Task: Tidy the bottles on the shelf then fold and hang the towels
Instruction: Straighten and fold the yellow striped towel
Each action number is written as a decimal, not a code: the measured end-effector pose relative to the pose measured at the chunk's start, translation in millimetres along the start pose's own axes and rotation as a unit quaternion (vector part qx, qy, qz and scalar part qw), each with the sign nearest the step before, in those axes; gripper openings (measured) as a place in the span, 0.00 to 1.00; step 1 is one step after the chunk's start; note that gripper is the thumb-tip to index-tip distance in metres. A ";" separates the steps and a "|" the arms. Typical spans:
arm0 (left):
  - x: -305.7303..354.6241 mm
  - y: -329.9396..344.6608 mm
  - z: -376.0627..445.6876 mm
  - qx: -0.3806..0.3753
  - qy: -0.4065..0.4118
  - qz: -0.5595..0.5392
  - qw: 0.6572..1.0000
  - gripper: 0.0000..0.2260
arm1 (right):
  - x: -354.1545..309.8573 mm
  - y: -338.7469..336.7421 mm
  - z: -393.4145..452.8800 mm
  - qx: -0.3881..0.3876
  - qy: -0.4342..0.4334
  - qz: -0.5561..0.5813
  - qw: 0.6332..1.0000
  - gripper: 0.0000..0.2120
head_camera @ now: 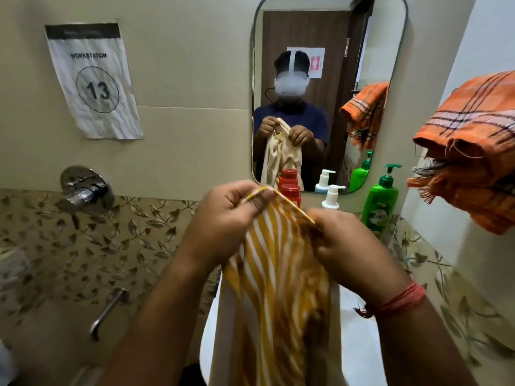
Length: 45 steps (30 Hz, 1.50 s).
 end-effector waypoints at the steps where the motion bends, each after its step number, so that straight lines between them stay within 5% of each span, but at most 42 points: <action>1: 4.1 -2.5 0.3 0.060 -0.014 -0.053 0.997 0.10 | 8.5 3.3 -0.8 -0.004 0.022 -0.041 0.999 0.08; 3: 5.1 -14.6 3.0 0.162 -0.022 -0.105 0.981 0.10 | 28.2 5.1 -6.9 -0.005 0.098 -0.102 0.990 0.05; 5: 0.5 -26.8 7.3 0.202 -0.013 -0.040 0.978 0.09 | 39.3 1.6 -13.1 -0.015 0.153 -0.078 0.985 0.08; 7: -4.7 -23.9 9.4 0.145 -0.026 0.065 0.987 0.03 | 32.0 -1.6 -11.4 0.001 0.150 0.035 0.988 0.15; 11: -14.7 8.9 3.5 -0.088 0.001 0.087 0.992 0.31 | -15.8 -3.1 -0.6 0.043 0.057 0.177 0.982 0.10; 13: -18.5 21.0 -1.1 -0.162 0.019 0.035 0.986 0.33 | -26.7 -2.8 2.1 0.029 0.016 0.197 0.980 0.09; 16: -25.6 21.2 -1.2 -0.219 -0.003 0.058 0.974 0.18 | -22.9 -11.9 5.5 0.012 0.030 0.177 0.984 0.11; 18: -29.8 19.5 -2.4 -0.191 -0.015 0.052 0.980 0.10 | -16.5 -17.0 5.3 -0.009 0.021 0.156 0.987 0.12; 21: -25.2 16.5 -4.1 -0.135 -0.043 -0.033 0.989 0.12 | -9.7 -21.5 2.6 -0.071 0.007 0.207 0.976 0.08; 24: -19.7 13.4 -4.4 -0.214 -0.067 -0.046 0.973 0.21 | -7.8 -28.4 -1.0 -0.173 0.011 0.293 0.940 0.12; 26: -14.6 13.8 -6.7 -0.267 -0.057 -0.052 0.961 0.18 | -9.9 -34.7 -3.2 -0.208 0.005 0.317 0.925 0.14; 29: -8.4 10.7 -7.0 -0.180 -0.053 -0.196 0.963 0.04 | -4.4 -39.4 -4.7 -0.178 0.017 0.262 0.948 0.13; 33: 0.9 -8.2 -5.1 -0.036 -0.051 -0.377 0.924 0.08 | 11.7 -39.7 -13.1 -0.051 -0.006 0.017 0.999 0.12; 36: 5.8 -22.6 1.5 0.104 -0.052 -0.378 0.918 0.05 | 25.7 -40.2 -21.7 0.096 0.094 0.146 0.980 0.14; 39: 13.7 -8.4 5.5 0.016 -0.066 -0.287 0.956 0.09 | -2.0 -30.2 -23.5 0.011 0.083 0.364 0.928 0.05; 42: 16.0 9.6 4.0 -0.063 -0.065 -0.215 0.972 0.07 | -33.3 -7.6 -22.5 -0.022 0.007 0.376 0.926 0.08; 45: 15.9 10.2 5.8 -0.063 -0.065 -0.193 0.977 0.06 | -34.0 2.0 -19.6 0.024 0.032 0.407 0.913 0.09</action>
Point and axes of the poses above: each hand's wrist, its own z-axis towards the middle knuckle, its own y-axis out of the palm, x = y × z, the point moved 1 cm from there along z, towards the middle knuckle, and after that the axes turned 7 degrees about x, right-handed, at the moved point
